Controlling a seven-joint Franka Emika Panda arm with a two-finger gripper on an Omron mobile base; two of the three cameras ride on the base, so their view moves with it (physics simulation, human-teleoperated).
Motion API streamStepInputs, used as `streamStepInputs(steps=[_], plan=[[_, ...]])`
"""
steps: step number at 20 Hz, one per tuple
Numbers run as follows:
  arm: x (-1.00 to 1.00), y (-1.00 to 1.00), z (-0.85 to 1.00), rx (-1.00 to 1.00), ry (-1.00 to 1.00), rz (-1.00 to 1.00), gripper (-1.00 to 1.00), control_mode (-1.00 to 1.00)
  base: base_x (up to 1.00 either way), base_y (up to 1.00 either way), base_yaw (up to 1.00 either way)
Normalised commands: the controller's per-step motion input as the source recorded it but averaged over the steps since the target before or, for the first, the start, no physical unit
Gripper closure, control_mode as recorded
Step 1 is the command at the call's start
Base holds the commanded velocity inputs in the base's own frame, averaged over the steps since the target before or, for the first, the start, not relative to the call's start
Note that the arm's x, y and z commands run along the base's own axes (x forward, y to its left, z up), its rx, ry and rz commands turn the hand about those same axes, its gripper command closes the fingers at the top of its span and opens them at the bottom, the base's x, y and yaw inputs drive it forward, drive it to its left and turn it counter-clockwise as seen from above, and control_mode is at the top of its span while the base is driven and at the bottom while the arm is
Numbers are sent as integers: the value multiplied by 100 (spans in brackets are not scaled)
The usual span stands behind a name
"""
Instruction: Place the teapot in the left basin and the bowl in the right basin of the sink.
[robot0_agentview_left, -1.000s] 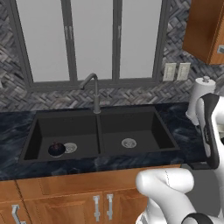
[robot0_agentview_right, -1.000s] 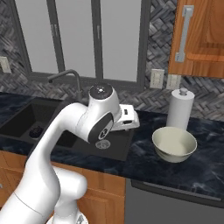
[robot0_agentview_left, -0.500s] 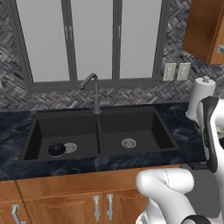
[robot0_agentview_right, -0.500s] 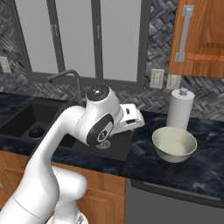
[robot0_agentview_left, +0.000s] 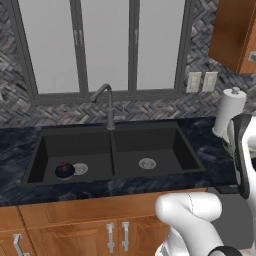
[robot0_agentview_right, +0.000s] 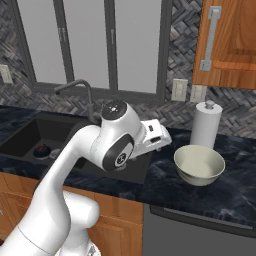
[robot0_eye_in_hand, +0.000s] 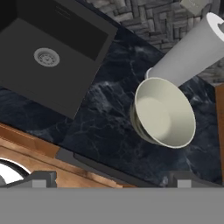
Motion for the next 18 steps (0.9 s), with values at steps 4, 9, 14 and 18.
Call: streamStepInputs(steps=[4, 9, 14, 18], plan=[[0, -13, -2, -1, 0, 0, -100, -100, 0, 0, 0], [0, -4, -6, -3, 0, 8, -100, -100, 0, 0, 0], [1, 0, -13, -10, 0, 5, -100, -100, 0, 0, 0], [6, 0, -18, -13, 0, 0, -100, -100, 0, 0, 0]])
